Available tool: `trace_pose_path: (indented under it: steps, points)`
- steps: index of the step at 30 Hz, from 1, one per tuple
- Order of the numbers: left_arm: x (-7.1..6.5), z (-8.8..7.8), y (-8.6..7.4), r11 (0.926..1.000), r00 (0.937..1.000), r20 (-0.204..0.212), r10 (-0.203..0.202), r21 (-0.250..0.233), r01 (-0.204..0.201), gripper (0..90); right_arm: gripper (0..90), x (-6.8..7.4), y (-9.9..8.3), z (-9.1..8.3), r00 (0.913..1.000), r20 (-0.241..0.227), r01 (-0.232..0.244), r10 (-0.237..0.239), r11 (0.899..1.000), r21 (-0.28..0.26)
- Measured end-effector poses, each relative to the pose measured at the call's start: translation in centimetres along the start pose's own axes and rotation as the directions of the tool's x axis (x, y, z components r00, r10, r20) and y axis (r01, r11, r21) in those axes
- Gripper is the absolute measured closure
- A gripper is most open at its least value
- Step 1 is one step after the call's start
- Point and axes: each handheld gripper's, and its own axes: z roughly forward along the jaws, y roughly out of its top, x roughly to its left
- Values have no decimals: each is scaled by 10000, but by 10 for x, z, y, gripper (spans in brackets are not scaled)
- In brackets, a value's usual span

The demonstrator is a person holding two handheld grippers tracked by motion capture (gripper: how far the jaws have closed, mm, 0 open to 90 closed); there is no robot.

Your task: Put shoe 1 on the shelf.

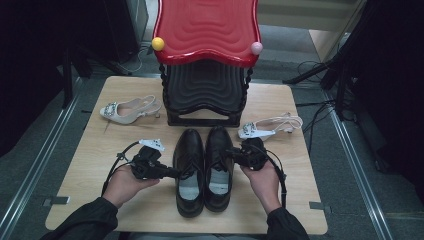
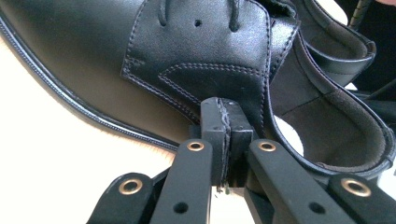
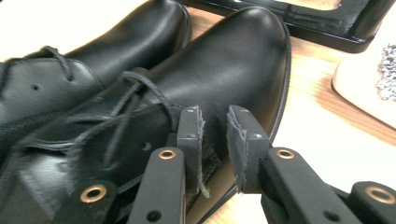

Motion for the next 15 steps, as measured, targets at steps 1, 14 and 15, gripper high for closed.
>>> trace_pose_path:
  steps: [1,14,15]
  points:
    - [0,0,0,10000,10000,62,6,9,-6,899,745,1,1,-1,10000,-45,-2,2,10000,-25]
    - [-14,7,0,9986,9977,466,486,196,-496,891,719,5,5,-20,9993,-310,-202,199,9997,-123]
    - [-13,5,0,9986,9980,407,482,214,-491,872,715,5,4,-22,9991,-342,-248,243,9996,-143]
